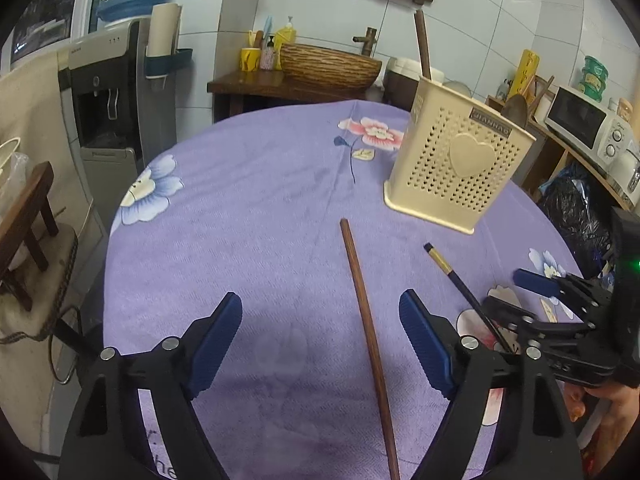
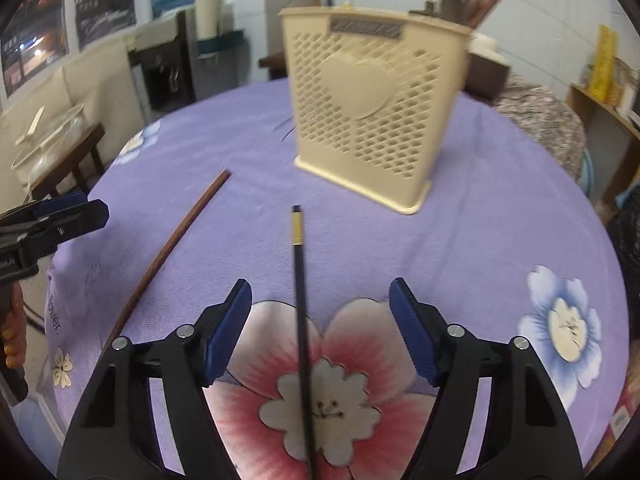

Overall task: Organize utensils
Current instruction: 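Grasp the black-and-gold chopstick with right tool while left tool grasps the brown chopstick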

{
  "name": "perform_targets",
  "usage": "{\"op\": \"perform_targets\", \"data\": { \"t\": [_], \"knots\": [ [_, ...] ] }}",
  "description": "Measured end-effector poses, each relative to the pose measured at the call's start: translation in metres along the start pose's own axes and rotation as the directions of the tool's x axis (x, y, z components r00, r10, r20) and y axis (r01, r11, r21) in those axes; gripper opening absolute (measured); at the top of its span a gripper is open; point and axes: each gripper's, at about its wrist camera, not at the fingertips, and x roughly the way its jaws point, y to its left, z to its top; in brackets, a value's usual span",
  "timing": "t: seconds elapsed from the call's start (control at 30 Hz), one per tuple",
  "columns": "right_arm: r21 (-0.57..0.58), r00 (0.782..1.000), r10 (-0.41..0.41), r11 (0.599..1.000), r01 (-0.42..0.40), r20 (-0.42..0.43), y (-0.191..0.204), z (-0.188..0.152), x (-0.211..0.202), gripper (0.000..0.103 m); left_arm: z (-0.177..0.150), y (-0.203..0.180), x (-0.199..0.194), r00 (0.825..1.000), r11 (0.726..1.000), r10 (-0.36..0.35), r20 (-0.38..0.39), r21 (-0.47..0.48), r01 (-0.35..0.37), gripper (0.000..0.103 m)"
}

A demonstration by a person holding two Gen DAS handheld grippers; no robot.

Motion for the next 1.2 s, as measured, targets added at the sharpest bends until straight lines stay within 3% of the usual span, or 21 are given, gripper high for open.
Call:
{"op": "perform_targets", "data": {
  "t": [0.17, 0.5, 0.6, 0.83, 1.1, 1.2],
  "knots": [
    [0.004, 0.998, 0.031, 1.0, -0.03, -0.056, 0.001, 0.017, 0.035, 0.035, -0.005, -0.003, 0.005, 1.0, 1.0, -0.001, -0.025, 0.011, 0.001, 0.079],
    [-0.061, 0.998, -0.003, 0.998, -0.001, -0.063, 0.015, 0.029, 0.05, 0.012, -0.003, -0.011, 0.023, 0.997, 0.999, -0.004, -0.075, 0.036, 0.007, 0.069],
    [-0.09, 0.997, -0.028, 0.996, 0.021, -0.072, 0.021, 0.032, 0.05, 0.01, 0.002, -0.018, 0.034, 0.996, 0.998, 0.016, -0.091, 0.062, -0.01, 0.062],
    [-0.027, 0.995, -0.011, 1.0, 0.009, -0.098, 0.009, 0.026, 0.046, 0.01, 0.019, -0.031, 0.062, 0.99, 0.993, 0.042, -0.133, 0.118, -0.026, 0.05],
    [-0.012, 0.996, -0.015, 1.0, 0.014, -0.09, 0.003, 0.023, 0.042, 0.01, 0.033, -0.032, 0.088, 0.985, 0.99, 0.083, -0.152, 0.127, -0.064, 0.045],
    [-0.019, 0.995, -0.021, 1.0, 0.02, -0.093, 0.005, 0.024, 0.043, 0.01, 0.038, -0.034, 0.094, 0.984, 0.988, 0.099, -0.148, 0.134, -0.08, 0.034]
  ]
}}
